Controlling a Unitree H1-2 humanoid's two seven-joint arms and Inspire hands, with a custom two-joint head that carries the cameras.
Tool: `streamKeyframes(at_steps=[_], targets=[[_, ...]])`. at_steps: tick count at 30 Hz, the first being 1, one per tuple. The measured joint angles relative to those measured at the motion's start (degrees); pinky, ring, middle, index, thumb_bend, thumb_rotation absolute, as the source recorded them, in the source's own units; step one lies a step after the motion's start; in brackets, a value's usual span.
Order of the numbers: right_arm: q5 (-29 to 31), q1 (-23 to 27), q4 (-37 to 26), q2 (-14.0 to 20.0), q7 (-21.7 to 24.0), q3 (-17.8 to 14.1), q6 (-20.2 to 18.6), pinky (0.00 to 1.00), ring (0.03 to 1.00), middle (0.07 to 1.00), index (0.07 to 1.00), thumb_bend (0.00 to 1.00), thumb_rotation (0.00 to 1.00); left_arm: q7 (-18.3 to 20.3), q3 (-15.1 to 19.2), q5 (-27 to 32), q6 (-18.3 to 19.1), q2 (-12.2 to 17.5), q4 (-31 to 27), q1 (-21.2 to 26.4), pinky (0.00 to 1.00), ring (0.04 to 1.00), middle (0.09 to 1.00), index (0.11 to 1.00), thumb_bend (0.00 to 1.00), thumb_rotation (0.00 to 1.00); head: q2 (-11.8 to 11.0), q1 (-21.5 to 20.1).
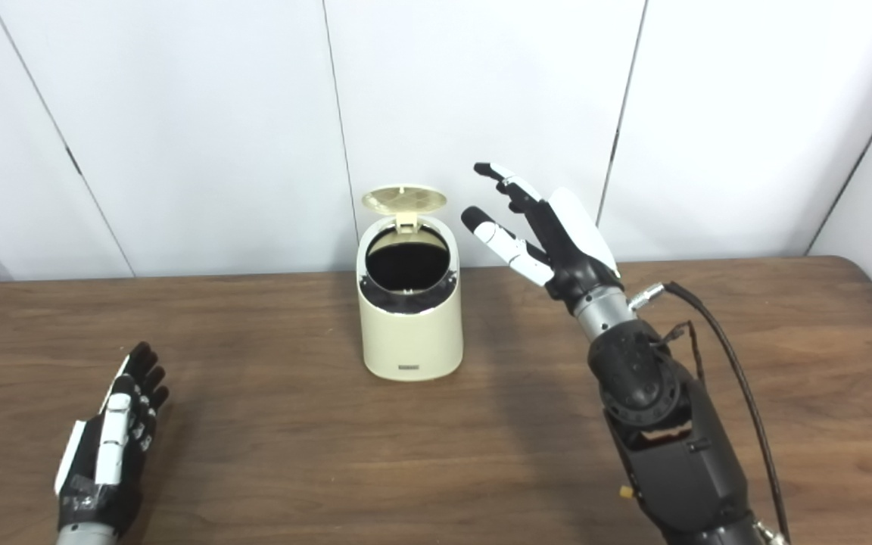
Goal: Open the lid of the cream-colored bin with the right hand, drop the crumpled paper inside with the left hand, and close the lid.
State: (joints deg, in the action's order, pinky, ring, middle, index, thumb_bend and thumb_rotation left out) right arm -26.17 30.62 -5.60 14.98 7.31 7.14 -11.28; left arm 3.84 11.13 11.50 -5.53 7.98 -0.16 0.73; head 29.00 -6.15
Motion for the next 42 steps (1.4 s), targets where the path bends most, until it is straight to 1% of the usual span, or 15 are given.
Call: streamKeyframes(at_steps=[4, 7, 11, 16, 22, 29, 33, 35, 42], targets=[[-1.11, 1.64, -0.02, 0.75, 1.98, 0.94, -1.59, 0.85, 0.918, 0.938, 0.915, 0.52, 1.0, -0.52, -0.03, -0.05, 0.0, 0.0, 0.0, -0.03, 1.0, 1.0, 1.0, 1.0, 0.46, 0.86, 0.0, 0.18], [-1.32, 3.32, 0.32, 1.34, 3.39, 1.9, -1.6, 0.84, 0.911, 0.93, 0.908, 0.51, 1.0, -0.65, -0.13, -0.08, -0.02, 0.01, 0.0, -0.02, 1.0, 1.0, 1.0, 1.0, 0.46, 0.86, -0.09, 0.18], [-1.41, 5.51, 2.01, 1.74, 3.66, 2.41, -1.09, 0.83, 0.904, 0.922, 0.901, 0.49, 0.98, -0.71, -0.38, -0.24, -0.05, 0.04, 0.01, 0.0, 1.0, 1.0, 1.0, 1.0, 0.47, 0.85, -0.44, 0.44], [-2.18, 6.32, 2.49, 2.25, 4.65, 4.06, -0.52, 0.83, 0.898, 0.911, 0.89, 0.49, 0.96, -0.77, -0.42, -0.39, -0.06, 0.05, 0.01, -0.01, 1.0, 0.998, 1.0, 1.0, 0.48, 0.84, -0.35, 0.44], [-2.55, 7.7, 3.64, 2.34, 6.11, 4.77, -0.53, 0.84, 0.907, 0.919, 0.894, 0.53, 0.96, -0.95, -0.43, -0.42, -0.06, -0.02, 0.01, -0.01, 0.99, 0.992, 1.0, 1.0, 0.47, 0.84, -0.53, 0.44], [-4.51, 8.73, 4.0, 3.12, 8.68, 6.63, -0.66, 0.86, 0.92, 0.925, 0.911, 0.54, 1.0, -1.01, -0.39, -0.35, -0.06, -0.2, 0.02, 0.01, 1.0, 0.995, 1.0, 1.0, 0.47, 0.82, -0.26, 0.88], [-5.94, 9.82, 4.31, 3.74, 10.06, 7.43, -0.88, 0.85, 0.921, 0.924, 0.912, 0.55, 1.0, -1.01, -0.39, -0.34, -0.06, -0.2, 0.02, 0.01, 1.0, 0.99, 0.999, 1.0, 0.48, 0.82, -0.35, 0.79], [-6.53, 10.39, 4.63, 3.75, 10.41, 7.87, -0.89, 0.85, 0.926, 0.928, 0.912, 0.56, 0.99, -1.01, -0.38, -0.32, -0.06, -0.21, 0.02, 0.01, 1.0, 0.99, 1.0, 1.0, 0.49, 0.81, -0.35, 0.97], [-7.25, 10.81, 5.31, 3.91, 11.43, 9.42, -0.57, 0.86, 0.954, 0.934, 0.912, 0.56, 0.96, -1.0, -0.29, -0.32, -0.06, -0.38, 0.05, 0.05, 1.0, 0.989, 0.999, 0.997, 0.5, 0.8, -0.53, 1.32]])
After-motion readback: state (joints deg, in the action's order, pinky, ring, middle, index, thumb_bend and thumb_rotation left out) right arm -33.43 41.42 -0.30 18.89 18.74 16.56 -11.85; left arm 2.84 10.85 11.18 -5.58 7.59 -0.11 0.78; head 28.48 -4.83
